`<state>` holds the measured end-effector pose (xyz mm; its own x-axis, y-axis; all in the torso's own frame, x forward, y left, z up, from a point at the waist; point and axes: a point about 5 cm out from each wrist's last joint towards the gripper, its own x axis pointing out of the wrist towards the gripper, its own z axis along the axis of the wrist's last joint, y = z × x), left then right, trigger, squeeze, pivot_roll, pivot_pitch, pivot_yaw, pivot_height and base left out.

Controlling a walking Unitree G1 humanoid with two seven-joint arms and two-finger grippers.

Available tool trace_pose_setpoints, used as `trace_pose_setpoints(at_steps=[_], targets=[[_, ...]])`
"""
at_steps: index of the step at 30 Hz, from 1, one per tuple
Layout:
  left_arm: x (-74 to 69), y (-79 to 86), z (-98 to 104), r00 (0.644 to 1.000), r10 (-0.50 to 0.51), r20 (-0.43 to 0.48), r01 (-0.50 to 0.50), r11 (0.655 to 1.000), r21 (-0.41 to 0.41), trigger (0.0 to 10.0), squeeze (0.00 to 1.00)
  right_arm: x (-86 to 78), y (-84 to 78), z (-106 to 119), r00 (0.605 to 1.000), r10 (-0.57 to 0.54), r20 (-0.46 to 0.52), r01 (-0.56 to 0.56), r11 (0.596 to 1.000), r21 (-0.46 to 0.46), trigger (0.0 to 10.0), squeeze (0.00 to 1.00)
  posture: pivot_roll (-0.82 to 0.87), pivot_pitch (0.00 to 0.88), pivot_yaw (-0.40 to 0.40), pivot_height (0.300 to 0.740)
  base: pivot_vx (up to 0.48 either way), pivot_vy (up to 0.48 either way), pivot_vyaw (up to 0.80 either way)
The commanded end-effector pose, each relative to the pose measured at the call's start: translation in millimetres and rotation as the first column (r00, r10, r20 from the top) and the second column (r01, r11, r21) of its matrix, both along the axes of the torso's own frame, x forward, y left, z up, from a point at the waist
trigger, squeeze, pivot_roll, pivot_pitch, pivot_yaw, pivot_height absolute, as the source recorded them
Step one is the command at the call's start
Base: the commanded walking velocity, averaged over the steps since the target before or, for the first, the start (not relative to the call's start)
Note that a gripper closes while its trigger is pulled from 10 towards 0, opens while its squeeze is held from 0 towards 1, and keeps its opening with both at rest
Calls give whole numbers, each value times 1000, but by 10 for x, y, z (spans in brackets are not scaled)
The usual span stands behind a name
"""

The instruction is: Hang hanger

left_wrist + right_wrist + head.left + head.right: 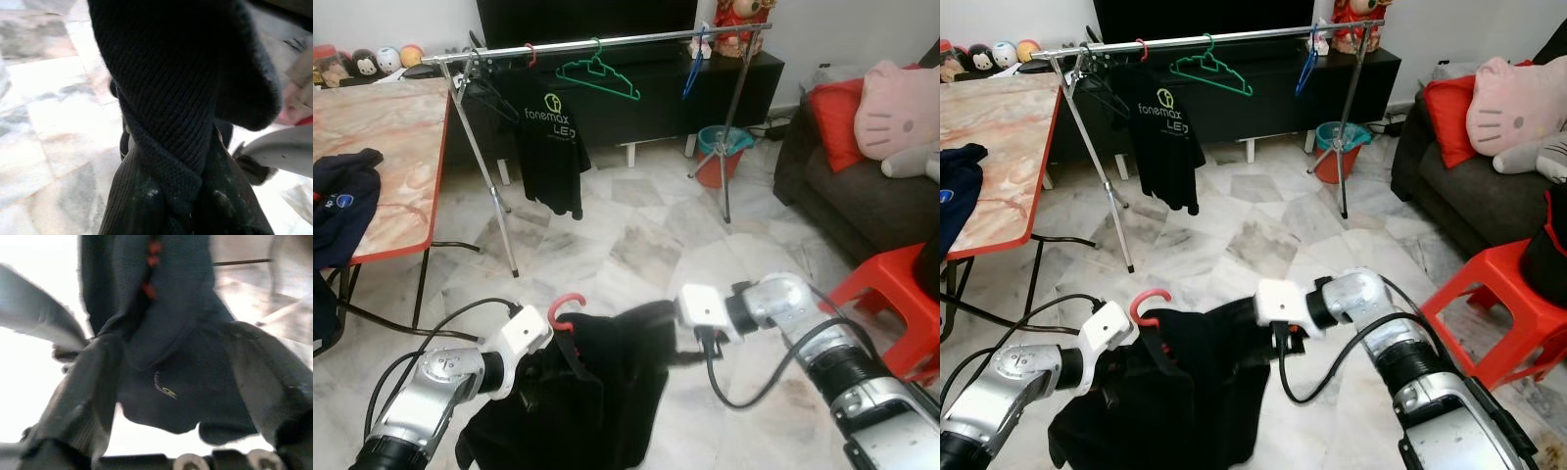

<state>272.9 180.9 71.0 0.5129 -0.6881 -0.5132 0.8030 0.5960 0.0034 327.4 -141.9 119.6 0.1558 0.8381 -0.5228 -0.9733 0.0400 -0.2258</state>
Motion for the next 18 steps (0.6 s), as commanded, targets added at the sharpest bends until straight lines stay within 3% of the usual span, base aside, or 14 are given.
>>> trace_pose_setpoints(at_steps=[1,2,3,4,5,7,8,9,10,11,13,14,16,18], targets=[[132,82,44,990,121,77,-123,992,22,1020,0,124,-180,84,973,-223,51,217,971,95,10000,0,104,0,-20,740,0,0,0],[179,123,17,969,217,121,-222,974,33,4824,0,201,-373,90,895,-438,86,419,891,174,10000,0,87,0,-16,740,0,0,0],[191,134,9,960,248,132,-254,967,31,4824,0,214,-437,88,862,-497,100,472,859,196,10000,0,85,0,-15,740,0,0,0],[191,134,9,960,248,132,-254,967,31,4824,0,214,-437,88,862,-497,100,472,859,196,10000,0,85,0,-15,740,0,0,0],[210,138,-6,936,320,147,-323,946,-6,10000,0,241,-687,23,695,-713,97,675,693,253,10000,0,72,0,-9,740,0,0,0],[221,123,-17,914,376,155,-373,927,-50,10000,0,203,-982,-92,457,-888,61,841,453,294,10000,0,67,0,-7,740,0,0,0],[228,118,-23,902,400,159,-396,916,-62,10000,0,153,-1087,-167,373,-927,35,882,366,297,10000,0,61,0,-5,740,0,0,0],[237,111,-21,892,420,169,-413,907,-75,10000,0,82,-1178,-264,305,-952,1,911,292,290,10000,0,61,0,-5,740,0,0,0],[241,108,-19,885,431,177,-423,902,-81,10000,0,33,-1228,-326,268,-963,-19,926,252,282,10000,0,56,0,-3,740,0,0,0],[246,100,-16,875,449,182,-438,893,-98,10000,0,-41,-1312,-415,191,-981,-43,947,172,272,10000,0,56,0,-2,740,0,0,0],[253,92,-18,858,475,194,-460,880,-120,10000,0,-142,-1414,-531,70,-995,-65,966,51,254,10000,0,49,0,5,740,0,0,0],[251,81,-11,843,498,201,-477,867,-148,10000,0,-247,-1501,-645,-24,-998,-51,975,-35,219,10000,0,44,0,6,740,0,0,0],[239,76,-6,824,526,211,-497,849,-178,10000,0,-395,-1582,-798,-115,-993,-23,979,-118,167,10000,0,44,0,11,740,0,0,0],[224,75,10,809,541,232,-506,840,-195,10000,0,-510,-1583,-939,-157,-988,7,981,-155,114,10000,0,43,0,12,740,0,0,0]])
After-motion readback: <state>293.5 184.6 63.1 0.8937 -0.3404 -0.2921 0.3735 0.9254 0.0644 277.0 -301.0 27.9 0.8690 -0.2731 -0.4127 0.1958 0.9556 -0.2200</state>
